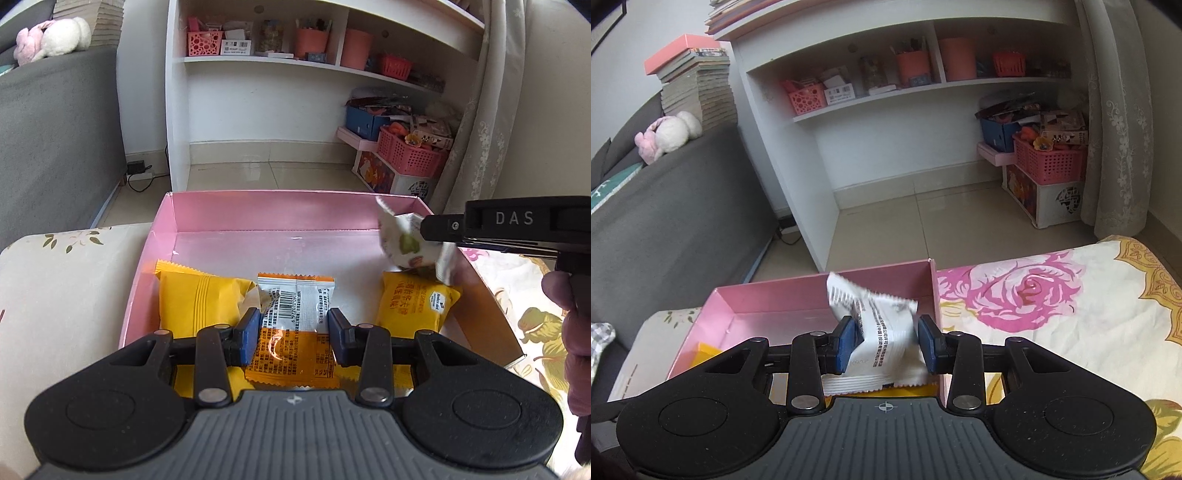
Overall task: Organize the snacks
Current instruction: 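Place the orange packet and white cake into the pink box, opening both tools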
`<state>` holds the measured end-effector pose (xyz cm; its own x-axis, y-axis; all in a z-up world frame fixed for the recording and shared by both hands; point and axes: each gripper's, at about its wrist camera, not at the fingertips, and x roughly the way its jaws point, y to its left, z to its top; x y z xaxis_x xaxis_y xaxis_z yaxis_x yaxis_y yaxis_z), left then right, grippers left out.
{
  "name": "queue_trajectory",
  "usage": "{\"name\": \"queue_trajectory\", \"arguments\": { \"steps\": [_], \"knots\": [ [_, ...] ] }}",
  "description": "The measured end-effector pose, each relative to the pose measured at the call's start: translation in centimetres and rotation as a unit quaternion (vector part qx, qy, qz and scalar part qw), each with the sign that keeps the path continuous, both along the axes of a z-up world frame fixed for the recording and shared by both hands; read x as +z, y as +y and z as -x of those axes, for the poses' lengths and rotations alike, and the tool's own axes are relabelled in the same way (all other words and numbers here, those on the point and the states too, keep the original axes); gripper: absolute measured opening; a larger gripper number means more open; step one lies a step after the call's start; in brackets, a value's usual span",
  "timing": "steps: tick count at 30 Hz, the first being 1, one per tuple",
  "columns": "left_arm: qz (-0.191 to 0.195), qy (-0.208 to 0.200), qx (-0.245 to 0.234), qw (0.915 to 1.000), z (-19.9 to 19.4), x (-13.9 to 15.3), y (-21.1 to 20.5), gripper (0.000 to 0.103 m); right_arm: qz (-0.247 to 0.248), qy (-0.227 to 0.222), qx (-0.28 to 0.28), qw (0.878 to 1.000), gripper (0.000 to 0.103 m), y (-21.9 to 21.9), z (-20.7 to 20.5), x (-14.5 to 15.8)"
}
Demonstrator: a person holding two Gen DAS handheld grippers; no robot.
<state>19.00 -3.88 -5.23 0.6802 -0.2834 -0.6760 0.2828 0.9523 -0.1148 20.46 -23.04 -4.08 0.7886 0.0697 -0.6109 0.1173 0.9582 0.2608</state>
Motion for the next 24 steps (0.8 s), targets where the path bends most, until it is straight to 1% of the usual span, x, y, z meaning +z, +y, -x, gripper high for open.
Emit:
{"name": "queue_trajectory", "arguments": {
  "steps": [4, 7, 9, 11, 13, 15, 19, 21, 22, 24],
  "knots": [
    [0.005, 0.004, -0.001, 1.0000, -0.1, 0.0, 0.1, 0.037, -0.003, -0.001, 0.001, 1.000, 0.032, 0.0, 0.0, -0.1],
    [0.004, 0.002, -0.001, 1.0000, -0.1, 0.0, 0.2, 0.040, 0.002, -0.001, 0.004, 1.000, 0.033, 0.0, 0.0, -0.1],
    [0.005, 0.003, -0.005, 1.0000, -0.1, 0.1, 0.0, 0.046, 0.001, -0.001, 0.004, 1.000, 0.037, 0.1, 0.0, 0.0],
    [0.007, 0.001, -0.009, 0.9999, 0.0, 0.1, -0.1, 0.052, -0.003, 0.001, 0.008, 1.000, 0.037, 0.1, 0.0, 0.1],
    [0.004, -0.001, -0.011, 0.9999, 0.1, 0.2, -0.4, 0.057, -0.004, 0.000, 0.010, 1.000, 0.040, 0.2, 0.1, 0.3],
    [0.005, -0.002, -0.011, 0.9999, 0.2, 0.4, -0.5, 0.066, -0.002, -0.002, 0.014, 1.000, 0.048, 0.2, 0.3, 0.7],
    [0.015, 0.004, -0.013, 0.9998, 0.5, 0.8, -0.2, 0.072, -0.001, -0.005, 0.020, 1.000, 0.057, 0.3, 0.9, 1.6],
    [0.021, 0.004, -0.011, 0.9997, 1.0, 1.2, 0.1, 0.077, -0.004, -0.005, 0.020, 1.000, 0.064, 0.3, 1.4, 2.1],
    [0.025, 0.005, -0.009, 0.9996, 1.3, 1.5, 0.2, 0.079, -0.007, -0.005, 0.020, 1.000, 0.066, 0.3, 1.7, 2.4],
    [0.034, 0.008, -0.009, 0.9993, 1.9, 2.1, 0.8, 0.085, -0.011, -0.001, 0.023, 1.000, 0.071, 0.2, 2.4, 3.0]
  ]
}}
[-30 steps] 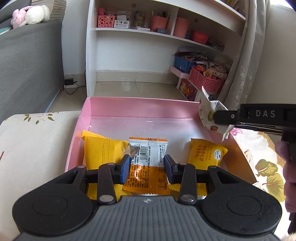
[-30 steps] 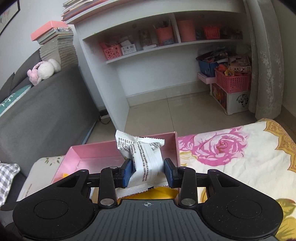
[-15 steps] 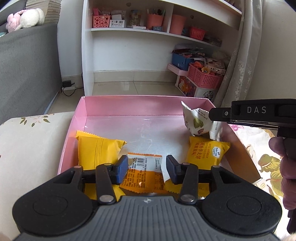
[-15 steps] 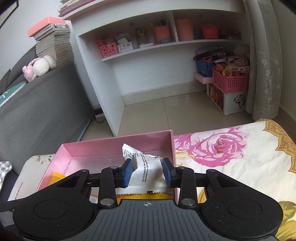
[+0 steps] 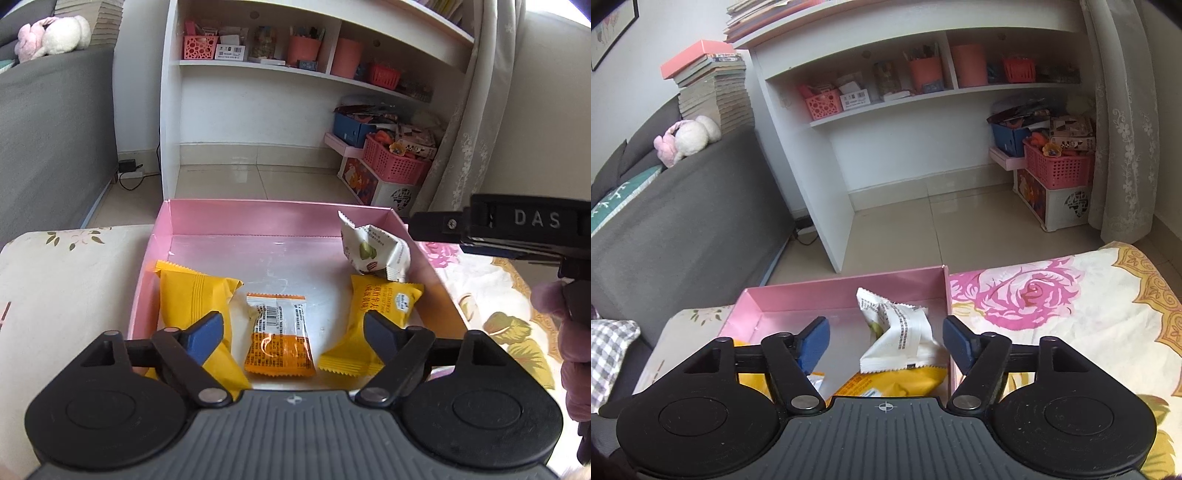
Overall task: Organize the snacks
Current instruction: 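Place the orange packet and white cake into the pink box, opening both tools, then grasp the pink packet with the left tool while the right grasps a red candy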
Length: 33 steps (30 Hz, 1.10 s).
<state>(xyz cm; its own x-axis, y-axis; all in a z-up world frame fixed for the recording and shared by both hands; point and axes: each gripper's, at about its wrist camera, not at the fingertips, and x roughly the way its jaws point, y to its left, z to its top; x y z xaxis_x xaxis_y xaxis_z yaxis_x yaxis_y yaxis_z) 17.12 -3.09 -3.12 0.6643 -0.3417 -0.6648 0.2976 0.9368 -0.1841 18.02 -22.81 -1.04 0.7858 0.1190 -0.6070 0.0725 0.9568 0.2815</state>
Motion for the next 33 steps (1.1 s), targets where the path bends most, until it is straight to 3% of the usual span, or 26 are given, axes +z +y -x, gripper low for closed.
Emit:
{"name": "queue_trajectory", "arguments": {
  "steps": [4, 11, 15, 20, 29, 33],
  "knots": [
    [0.001, 0.002, -0.003, 1.0000, 1.6, 1.3, 1.5, 0.095, -0.008, 0.002, 0.002, 1.000, 0.083, 0.0, 2.1, 1.5],
    [-0.050, -0.005, -0.009, 0.9987, 5.1, 2.3, 4.6, 0.103, -0.011, 0.001, 0.023, 1.000, 0.097, 0.7, 6.6, 3.3],
    [-0.071, 0.018, 0.011, 0.9972, 7.0, 1.7, 6.2, 0.103, -0.013, 0.008, 0.035, 0.999, 0.098, 1.5, 8.8, 2.8],
    [-0.053, 0.020, 0.029, 0.9980, 8.0, 0.1, 7.3, 0.103, -0.027, 0.015, 0.042, 0.999, 0.098, 2.4, 10.8, 0.7],
    [-0.073, 0.022, -0.020, 0.9968, 8.5, -3.7, 7.4, 0.103, 0.037, 0.008, 0.076, 0.996, 0.098, 4.3, 12.8, -2.5],
    [-0.056, 0.022, -0.028, 0.9978, 8.0, -4.2, 8.0, 0.101, 0.041, 0.011, 0.087, 0.995, 0.098, 4.9, 12.6, -3.5]
  ]
}}
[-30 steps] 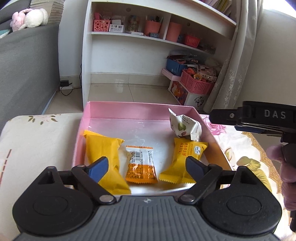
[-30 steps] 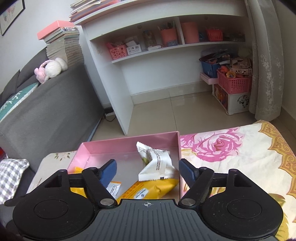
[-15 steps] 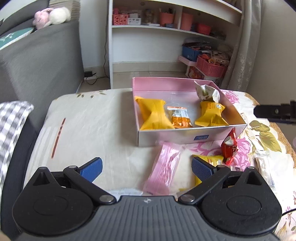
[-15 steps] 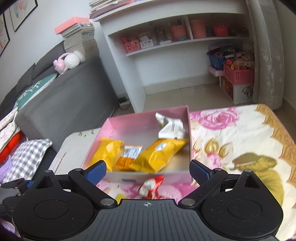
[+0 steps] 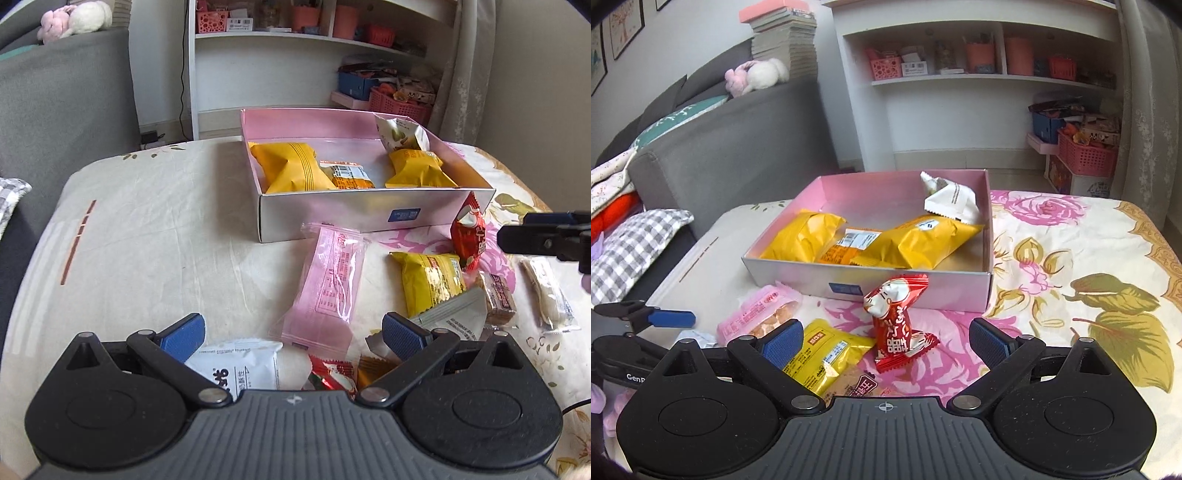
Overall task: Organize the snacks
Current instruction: 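Grasp the pink packet with the left tool while the right grasps a red candy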
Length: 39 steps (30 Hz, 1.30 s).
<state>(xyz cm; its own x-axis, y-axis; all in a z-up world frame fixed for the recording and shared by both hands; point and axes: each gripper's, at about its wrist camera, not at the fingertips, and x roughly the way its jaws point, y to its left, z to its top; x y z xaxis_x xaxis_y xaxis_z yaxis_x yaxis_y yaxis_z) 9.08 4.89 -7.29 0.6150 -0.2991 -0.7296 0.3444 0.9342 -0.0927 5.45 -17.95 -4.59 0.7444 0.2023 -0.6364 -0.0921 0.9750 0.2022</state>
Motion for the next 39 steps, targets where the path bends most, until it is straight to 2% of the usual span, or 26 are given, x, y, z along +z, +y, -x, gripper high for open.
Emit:
{"name": "queue_trajectory", "arguments": {
  "steps": [4, 8, 11, 13, 15, 16, 18, 19, 21, 24, 27, 39],
  "knots": [
    [0.025, 0.003, 0.009, 0.9996, -0.7, 0.0, 0.3, 0.094, -0.001, 0.009, 0.002, 1.000, 0.098, 0.5, -1.1, -1.0],
    [0.042, 0.018, 0.007, 0.9989, -1.6, -0.1, -0.1, 0.081, 0.013, 0.010, 0.002, 1.000, 0.098, 1.2, -2.3, -1.9],
    [0.039, 0.018, 0.000, 0.9991, -1.8, -0.2, -0.7, 0.072, 0.017, 0.011, -0.006, 1.000, 0.095, 1.3, -2.8, -2.3],
    [0.034, 0.016, -0.001, 0.9993, -2.0, -0.2, -1.0, 0.067, 0.012, 0.015, -0.012, 1.000, 0.089, 1.1, -3.1, -2.5],
    [0.036, 0.016, -0.002, 0.9992, -2.1, -0.2, -1.2, 0.061, 0.006, 0.021, -0.015, 1.000, 0.075, 0.9, -3.4, -2.7],
    [0.038, 0.016, -0.002, 0.9991, -2.2, -0.1, -1.2, 0.058, 0.005, 0.024, -0.015, 1.000, 0.071, 0.8, -3.4, -2.9],
    [0.042, 0.020, -0.002, 0.9989, -2.3, 0.0, -1.2, 0.051, 0.006, 0.026, -0.016, 1.000, 0.056, 0.7, -3.5, -3.1],
    [0.045, 0.022, -0.002, 0.9987, -2.4, 0.0, -1.3, 0.050, 0.006, 0.027, -0.017, 0.999, 0.053, 0.7, -3.5, -3.1],
    [0.048, 0.024, -0.005, 0.9986, -2.4, 0.1, -1.4, 0.043, 0.005, 0.027, -0.017, 0.999, 0.039, 0.6, -3.5, -3.2],
    [0.041, 0.021, -0.010, 0.9989, -2.2, 0.2, -1.7, 0.034, -0.004, 0.029, -0.008, 1.000, 0.026, 0.6, -3.5, -3.1],
    [0.035, 0.022, -0.010, 0.9991, -2.2, 0.5, -1.9, 0.030, 0.007, 0.025, -0.001, 1.000, 0.024, 1.0, -3.4, -2.9],
    [0.035, 0.004, -0.011, 0.9993, -1.6, 2.6, -2.1, 0.029, -0.003, 0.009, 0.004, 1.000, 0.022, 1.1, -3.0, -1.1]
  ]
}}
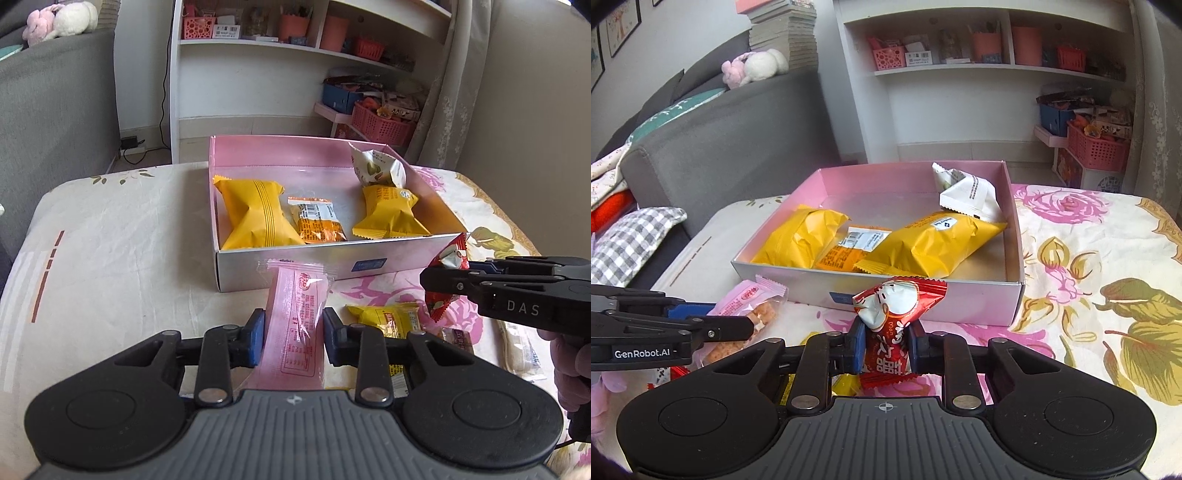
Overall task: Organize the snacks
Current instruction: 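Lower the pink packet and red candy into the box and open both tools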
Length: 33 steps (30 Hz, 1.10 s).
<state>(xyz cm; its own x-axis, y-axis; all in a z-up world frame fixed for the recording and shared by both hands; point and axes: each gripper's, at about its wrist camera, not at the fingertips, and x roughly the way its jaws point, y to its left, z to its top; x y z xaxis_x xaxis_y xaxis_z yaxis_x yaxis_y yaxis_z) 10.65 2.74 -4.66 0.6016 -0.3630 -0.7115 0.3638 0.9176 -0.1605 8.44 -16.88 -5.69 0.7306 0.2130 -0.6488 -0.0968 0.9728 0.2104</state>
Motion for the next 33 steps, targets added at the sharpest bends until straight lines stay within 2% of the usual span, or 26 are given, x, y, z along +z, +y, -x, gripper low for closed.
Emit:
{"name": "queue_trajectory", "arguments": {
  "steps": [9, 17, 25, 33],
  "knots": [
    [0.020, -0.015, 0.006, 0.9997, 0.3, 1.5, 0.4, 0.029, -0.010, -0.023, -0.005, 1.000, 0.022, -0.1, 0.3, 1.9],
    [0.040, -0.026, 0.019, 0.9987, -0.6, 2.4, -0.3, 0.029, -0.031, -0.049, -0.036, 0.998, 0.022, -1.6, -0.5, 3.7],
    [0.051, -0.040, 0.021, 0.9977, -2.6, 3.0, -2.5, 0.029, -0.034, -0.031, -0.092, 0.995, 0.022, -4.3, -2.9, 2.7],
    [0.052, -0.029, 0.013, 0.9981, -7.0, 1.4, -6.2, 0.029, -0.012, -0.016, -0.088, 0.996, 0.022, -4.5, -3.9, 1.5]
  ]
}}
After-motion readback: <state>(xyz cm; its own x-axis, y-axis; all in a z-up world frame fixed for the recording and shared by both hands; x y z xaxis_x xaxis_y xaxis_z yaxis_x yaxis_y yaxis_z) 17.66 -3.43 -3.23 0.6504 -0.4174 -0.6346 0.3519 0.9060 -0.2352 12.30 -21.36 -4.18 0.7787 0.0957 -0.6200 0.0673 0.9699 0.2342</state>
